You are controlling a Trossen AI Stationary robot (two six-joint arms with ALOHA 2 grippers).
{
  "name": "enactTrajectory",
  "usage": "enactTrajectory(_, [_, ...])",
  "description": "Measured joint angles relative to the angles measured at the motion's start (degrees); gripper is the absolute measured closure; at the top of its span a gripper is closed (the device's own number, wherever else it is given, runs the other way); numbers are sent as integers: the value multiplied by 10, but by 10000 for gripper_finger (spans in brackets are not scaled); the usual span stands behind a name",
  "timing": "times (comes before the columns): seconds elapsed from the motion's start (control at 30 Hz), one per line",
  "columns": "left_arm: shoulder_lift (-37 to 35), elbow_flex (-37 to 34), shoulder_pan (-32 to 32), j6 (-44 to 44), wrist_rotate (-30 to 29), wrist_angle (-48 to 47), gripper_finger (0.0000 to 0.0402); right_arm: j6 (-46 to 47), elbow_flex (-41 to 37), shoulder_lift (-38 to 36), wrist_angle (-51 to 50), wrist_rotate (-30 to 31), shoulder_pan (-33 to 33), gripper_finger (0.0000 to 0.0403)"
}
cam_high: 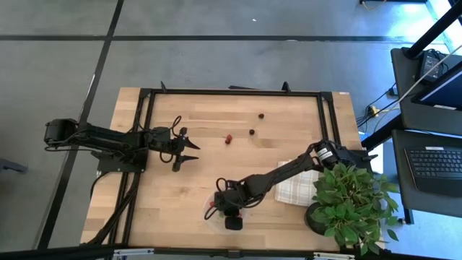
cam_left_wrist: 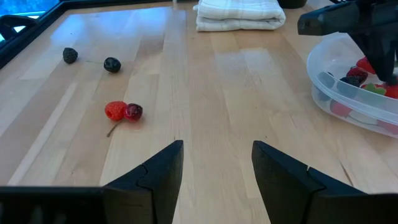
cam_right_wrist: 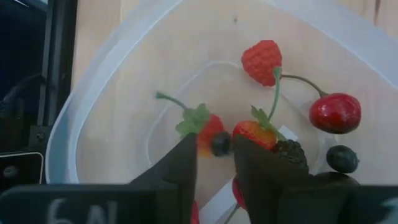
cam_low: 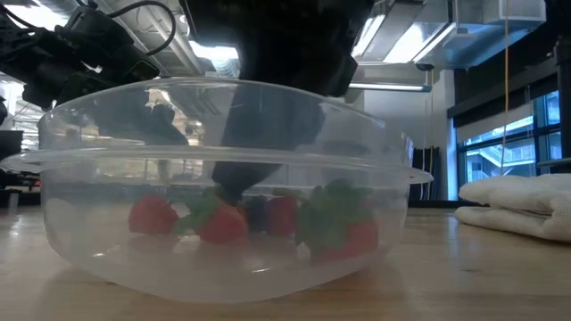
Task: Pick and placing Produce into tupperware
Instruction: Put the blueberry in the bottom transparent bin, then put the black cherry in the bottom transparent bin
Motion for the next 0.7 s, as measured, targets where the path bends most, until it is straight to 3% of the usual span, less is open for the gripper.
enactTrajectory(0.3, [0,0,0,0,0,0,217,-4,0,-2,-10,0,-1,225])
enactTrajectory(0.57, [0,0,0,-1,0,-1,217,5,0,-62,-108,2,-26,213])
enactTrajectory(0.7, [0,0,0,-9,0,-2,217,-14,0,-100,-156,46,-41,212])
